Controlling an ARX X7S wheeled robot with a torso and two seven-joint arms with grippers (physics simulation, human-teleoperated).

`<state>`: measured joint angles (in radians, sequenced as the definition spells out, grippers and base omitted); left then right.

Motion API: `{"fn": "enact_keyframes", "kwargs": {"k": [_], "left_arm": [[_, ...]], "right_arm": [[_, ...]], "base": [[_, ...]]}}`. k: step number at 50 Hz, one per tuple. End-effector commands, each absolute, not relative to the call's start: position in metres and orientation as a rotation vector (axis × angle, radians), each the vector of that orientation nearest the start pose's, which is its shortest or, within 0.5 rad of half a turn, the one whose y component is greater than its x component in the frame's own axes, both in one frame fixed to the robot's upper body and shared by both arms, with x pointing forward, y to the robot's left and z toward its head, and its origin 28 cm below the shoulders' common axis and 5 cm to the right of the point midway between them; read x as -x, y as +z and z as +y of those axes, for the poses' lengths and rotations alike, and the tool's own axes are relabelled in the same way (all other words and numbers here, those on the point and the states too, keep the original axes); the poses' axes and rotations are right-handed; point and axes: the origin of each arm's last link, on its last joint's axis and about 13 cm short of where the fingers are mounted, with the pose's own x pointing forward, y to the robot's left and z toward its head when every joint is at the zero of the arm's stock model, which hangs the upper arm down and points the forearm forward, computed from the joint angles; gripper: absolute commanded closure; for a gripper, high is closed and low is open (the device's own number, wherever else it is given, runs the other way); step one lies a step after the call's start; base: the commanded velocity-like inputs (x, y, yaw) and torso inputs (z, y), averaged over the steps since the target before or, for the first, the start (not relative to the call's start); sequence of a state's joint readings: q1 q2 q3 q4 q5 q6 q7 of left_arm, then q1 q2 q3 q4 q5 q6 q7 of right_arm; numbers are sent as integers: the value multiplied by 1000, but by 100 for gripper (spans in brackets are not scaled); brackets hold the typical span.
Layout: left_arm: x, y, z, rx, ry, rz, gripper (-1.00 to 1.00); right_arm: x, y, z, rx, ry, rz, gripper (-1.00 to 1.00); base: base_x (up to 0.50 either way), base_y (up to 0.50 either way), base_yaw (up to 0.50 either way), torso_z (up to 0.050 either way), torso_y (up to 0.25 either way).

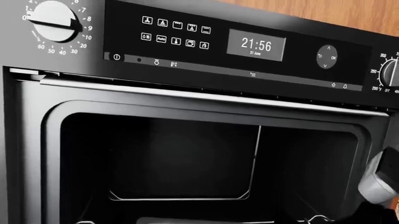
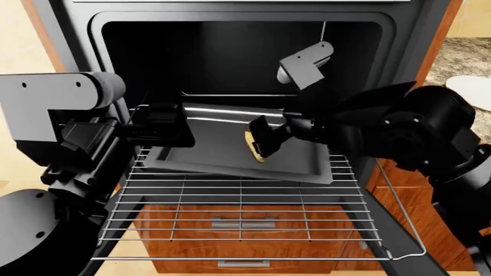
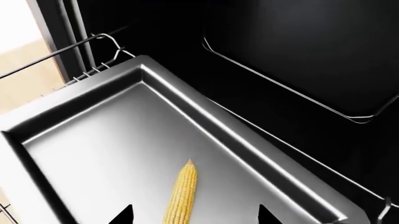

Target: Place the corn on the rack of the oven.

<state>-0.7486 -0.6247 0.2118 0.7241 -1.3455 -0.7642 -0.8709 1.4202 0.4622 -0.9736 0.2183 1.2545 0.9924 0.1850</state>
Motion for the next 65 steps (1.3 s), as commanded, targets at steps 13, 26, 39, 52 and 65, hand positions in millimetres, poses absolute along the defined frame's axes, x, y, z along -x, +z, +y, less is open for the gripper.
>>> {"fn": "enact_keyframes", "kwargs": {"k": [13,26,39,52,65], "left_arm": [[-197,257,215,140,-181,-194,-100],[-175,263,215,144,-218,-215,-100],[-152,275,219,133,-217,-262,-100],[-134,278,224,141,-208,-290,-100],[-114,276,232,158,-210,-307,-100]], "right_arm": [[-267,293,-99,237,552,241,-100],[-224,292,-104,219,522,162,-100],[-191,307,-109,232,493,93,-100],[-170,312,-109,239,488,63,-100],[-145,313,-109,228,466,26,-100]], "base": [[0,0,0,0,0],[0,0,0,0,0],[0,0,0,0,0],[0,0,0,0,0],[0,0,0,0,0]]}}
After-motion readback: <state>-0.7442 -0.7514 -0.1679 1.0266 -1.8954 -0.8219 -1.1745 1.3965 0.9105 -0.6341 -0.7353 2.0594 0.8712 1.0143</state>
